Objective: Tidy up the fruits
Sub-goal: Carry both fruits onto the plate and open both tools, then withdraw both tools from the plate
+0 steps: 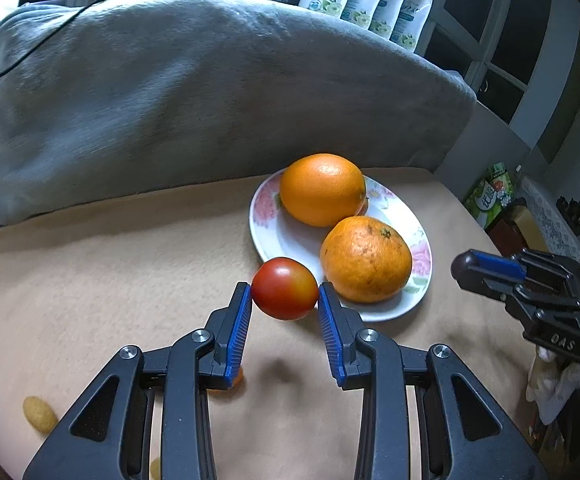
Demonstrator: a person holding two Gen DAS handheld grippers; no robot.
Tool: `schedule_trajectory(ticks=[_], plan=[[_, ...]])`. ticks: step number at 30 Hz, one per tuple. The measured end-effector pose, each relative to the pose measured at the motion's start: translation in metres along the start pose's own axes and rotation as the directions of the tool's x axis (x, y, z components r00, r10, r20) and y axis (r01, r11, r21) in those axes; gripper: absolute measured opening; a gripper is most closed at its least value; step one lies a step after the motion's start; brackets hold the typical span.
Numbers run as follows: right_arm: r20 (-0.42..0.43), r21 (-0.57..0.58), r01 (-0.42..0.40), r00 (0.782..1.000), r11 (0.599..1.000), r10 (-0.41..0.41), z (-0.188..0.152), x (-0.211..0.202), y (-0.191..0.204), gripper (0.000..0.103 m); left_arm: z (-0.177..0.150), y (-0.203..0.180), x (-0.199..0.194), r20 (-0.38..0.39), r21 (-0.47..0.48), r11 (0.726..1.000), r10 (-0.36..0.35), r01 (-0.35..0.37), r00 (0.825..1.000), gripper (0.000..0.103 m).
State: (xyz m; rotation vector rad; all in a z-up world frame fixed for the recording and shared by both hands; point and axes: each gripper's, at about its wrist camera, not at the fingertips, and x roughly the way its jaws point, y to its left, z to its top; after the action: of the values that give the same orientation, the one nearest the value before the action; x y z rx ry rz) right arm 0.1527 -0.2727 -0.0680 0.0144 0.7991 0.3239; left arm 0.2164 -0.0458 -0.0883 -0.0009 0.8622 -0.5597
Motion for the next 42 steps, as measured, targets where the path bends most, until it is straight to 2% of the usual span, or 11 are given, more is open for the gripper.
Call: schedule_trajectory(ticks=[12, 33, 35, 36, 37, 38, 41, 42], plan=[[-0.024, 0.008, 0.021, 1.000, 1.000, -0.021, 0.016, 0.025, -0.028, 0.024, 0.016, -0.003, 0.021, -0.024, 0.015, 1.000, 0.000, 0.001, 1.000, 0.033], [-0.030, 0.015, 0.019, 0.999, 1.000, -0.018, 0.027, 0.043, -0.033, 0.025, 0.023, 0.002, 0.033, -0.040, -0.005, 1.000, -0.009, 0.009, 0.999, 0.033], [-0.027, 0.015, 0.020, 0.999, 1.000, -0.020, 0.027, 0.043, -0.033, 0.037, 0.023, 0.002, 0.032, -0.036, -0.004, 1.000, -0.011, 0.010, 0.999, 0.037], [-0.016, 0.014, 0.020, 1.000, 1.000, -0.020, 0.026, 0.042, -0.033, 0.051, 0.024, 0.002, 0.032, -0.034, -0.003, 1.000, -0.010, 0.010, 0.999, 0.038], [-0.010, 0.014, 0.022, 1.000, 1.000, -0.022, 0.026, 0.041, -0.033, 0.060, 0.024, 0.002, 0.031, -0.033, -0.003, 1.000, -0.009, 0.009, 0.999, 0.041], [-0.004, 0.016, 0.022, 1.000, 1.000, -0.022, 0.027, 0.040, -0.032, 0.061, 0.025, 0.002, 0.031, -0.031, -0.002, 1.000, -0.008, 0.008, 0.999, 0.046], [0.004, 0.016, 0.025, 1.000, 1.000, -0.025, 0.028, 0.038, -0.033, 0.064, 0.025, 0.003, 0.028, -0.023, -0.002, 1.000, -0.006, 0.006, 1.000, 0.054], [0.007, 0.015, 0.029, 1.000, 0.999, -0.029, 0.029, 0.038, -0.033, 0.071, 0.025, 0.003, 0.027, -0.020, -0.001, 1.000, -0.005, 0.005, 1.000, 0.056]])
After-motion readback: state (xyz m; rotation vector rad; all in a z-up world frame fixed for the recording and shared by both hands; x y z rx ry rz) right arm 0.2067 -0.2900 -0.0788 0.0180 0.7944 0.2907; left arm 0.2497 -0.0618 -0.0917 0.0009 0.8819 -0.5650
